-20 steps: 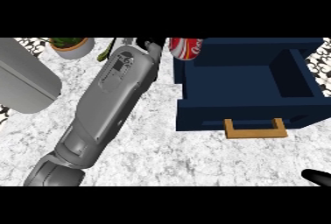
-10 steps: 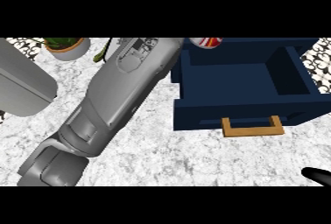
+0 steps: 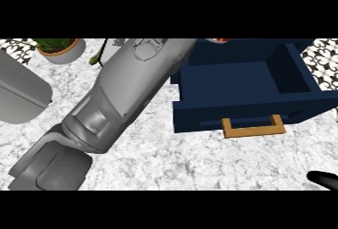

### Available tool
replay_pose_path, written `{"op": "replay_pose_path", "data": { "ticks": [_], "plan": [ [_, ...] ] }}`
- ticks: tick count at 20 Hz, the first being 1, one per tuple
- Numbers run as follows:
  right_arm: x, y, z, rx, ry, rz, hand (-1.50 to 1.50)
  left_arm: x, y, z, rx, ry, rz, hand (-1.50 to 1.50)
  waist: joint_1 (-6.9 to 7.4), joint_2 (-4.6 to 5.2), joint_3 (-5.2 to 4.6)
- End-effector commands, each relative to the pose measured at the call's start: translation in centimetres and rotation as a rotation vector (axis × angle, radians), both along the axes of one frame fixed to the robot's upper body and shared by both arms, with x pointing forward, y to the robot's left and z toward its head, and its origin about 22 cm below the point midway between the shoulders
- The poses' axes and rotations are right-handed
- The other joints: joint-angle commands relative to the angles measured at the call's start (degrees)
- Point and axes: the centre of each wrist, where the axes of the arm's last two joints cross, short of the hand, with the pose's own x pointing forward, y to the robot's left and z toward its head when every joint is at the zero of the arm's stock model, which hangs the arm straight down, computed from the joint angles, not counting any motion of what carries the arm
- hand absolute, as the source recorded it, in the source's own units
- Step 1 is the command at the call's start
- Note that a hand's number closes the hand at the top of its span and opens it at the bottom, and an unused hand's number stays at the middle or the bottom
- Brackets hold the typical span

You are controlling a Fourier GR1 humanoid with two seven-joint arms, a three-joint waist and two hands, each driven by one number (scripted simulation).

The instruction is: Pick up the can, place it into the drawer and close the drawer

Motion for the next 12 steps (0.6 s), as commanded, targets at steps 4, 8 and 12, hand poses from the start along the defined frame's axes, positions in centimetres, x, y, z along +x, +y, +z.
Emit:
{"op": "replay_pose_path", "data": {
  "ticks": [4, 8, 12],
  "plan": [
    [0.0, 0.0, 1.0, -0.018, -0.009, 0.031, -1.50, 0.6, 0.2, -0.7, -0.006, -0.011, 0.112, -1.50, -1.76, 0.43, 0.05],
    [-0.1, 1.5, 1.3, -0.018, -0.027, 0.021, -1.50, 0.6, -0.1, -0.3, 0.002, -0.020, 0.154, -1.50, -1.76, 0.51, 0.03],
    [0.9, 1.0, 1.0, -0.094, -0.033, 0.023, -1.50, 0.6, -0.2, -0.4, 0.018, -0.071, 0.176, -1.50, -1.74, 0.70, 0.06]
  ]
}}
